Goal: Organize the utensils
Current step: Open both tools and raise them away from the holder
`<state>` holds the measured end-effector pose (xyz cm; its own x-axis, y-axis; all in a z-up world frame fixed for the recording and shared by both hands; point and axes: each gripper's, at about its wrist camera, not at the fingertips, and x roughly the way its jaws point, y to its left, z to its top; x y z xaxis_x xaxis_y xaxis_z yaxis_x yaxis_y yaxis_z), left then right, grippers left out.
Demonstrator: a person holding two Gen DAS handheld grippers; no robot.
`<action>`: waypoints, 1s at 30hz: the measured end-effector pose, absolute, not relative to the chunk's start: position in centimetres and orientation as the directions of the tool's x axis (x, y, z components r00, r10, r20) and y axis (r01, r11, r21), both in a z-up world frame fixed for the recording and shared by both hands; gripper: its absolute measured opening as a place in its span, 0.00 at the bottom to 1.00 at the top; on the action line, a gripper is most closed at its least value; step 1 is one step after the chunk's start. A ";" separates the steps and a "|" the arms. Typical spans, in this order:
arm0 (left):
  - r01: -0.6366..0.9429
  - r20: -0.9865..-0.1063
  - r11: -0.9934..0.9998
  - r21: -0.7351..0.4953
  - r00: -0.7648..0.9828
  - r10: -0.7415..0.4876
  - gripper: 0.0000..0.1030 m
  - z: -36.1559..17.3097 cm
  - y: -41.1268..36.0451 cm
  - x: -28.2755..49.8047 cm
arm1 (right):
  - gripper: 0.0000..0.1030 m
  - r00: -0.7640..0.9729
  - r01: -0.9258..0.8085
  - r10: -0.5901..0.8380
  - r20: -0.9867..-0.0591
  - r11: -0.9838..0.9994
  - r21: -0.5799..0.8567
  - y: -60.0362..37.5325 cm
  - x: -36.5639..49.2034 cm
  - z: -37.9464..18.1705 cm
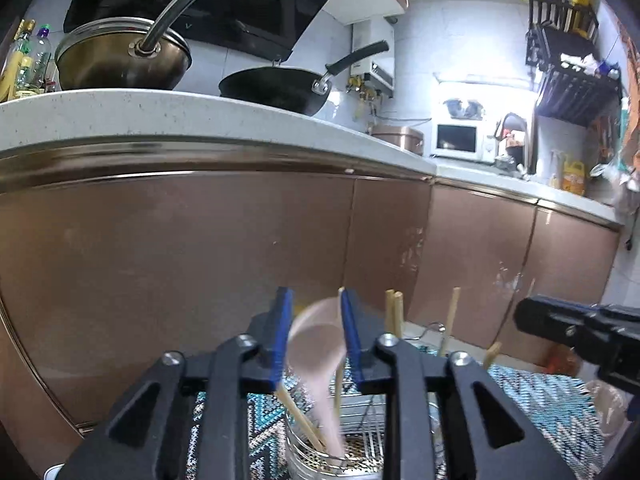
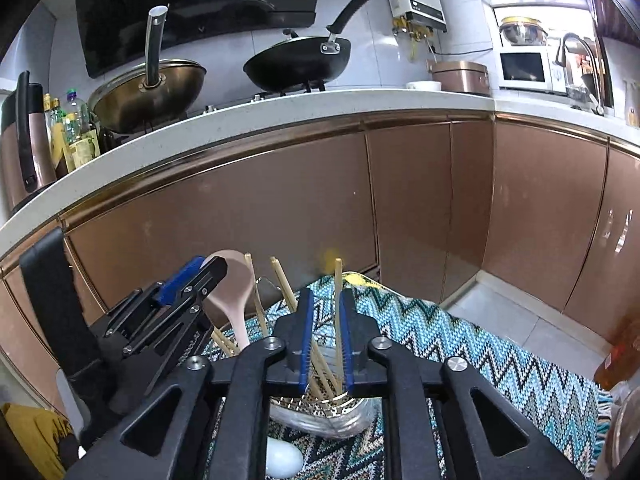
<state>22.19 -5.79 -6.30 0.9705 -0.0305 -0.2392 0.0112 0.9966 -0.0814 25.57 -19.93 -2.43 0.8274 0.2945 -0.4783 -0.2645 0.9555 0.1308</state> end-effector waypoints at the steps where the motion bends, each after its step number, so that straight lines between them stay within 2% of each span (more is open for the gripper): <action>1: 0.019 -0.236 0.996 -0.081 0.971 -0.038 0.29 -6.1 -5.7 22.0 | 0.15 0.828 -0.261 0.292 -0.479 0.956 0.130 -20.0 25.4 -2.4; 4: 0.050 -0.226 0.996 -0.074 0.972 -0.065 0.33 -4.5 -5.3 20.5 | 0.15 0.831 -0.258 0.288 -0.476 0.957 0.130 -20.2 24.7 -1.9; 10: 0.081 -0.221 0.996 -0.044 0.971 -0.088 0.34 -1.2 -3.0 16.7 | 0.16 0.842 -0.253 0.281 -0.460 0.960 0.124 -20.7 22.0 -0.5; 14: 0.115 -0.253 0.993 0.000 0.961 -0.111 0.34 -1.0 -1.5 14.4 | 0.16 0.845 -0.248 0.279 -0.456 0.960 0.128 -21.3 19.5 0.2; 17: 0.156 -0.314 0.988 0.019 0.939 -0.142 0.34 -2.1 -0.5 13.1 | 0.16 0.841 -0.244 0.281 -0.463 0.960 0.139 -21.7 17.8 0.3; 22: 0.249 -0.499 0.969 0.010 0.841 -0.211 0.34 -6.4 0.5 13.4 | 0.18 0.827 -0.232 0.276 -0.490 0.961 0.150 -22.3 15.6 -0.5; 30: 0.465 -0.647 0.884 0.043 0.687 -0.330 0.34 -12.7 -1.4 13.3 | 0.20 0.785 -0.195 0.254 -0.565 0.967 0.164 -23.4 14.0 -4.2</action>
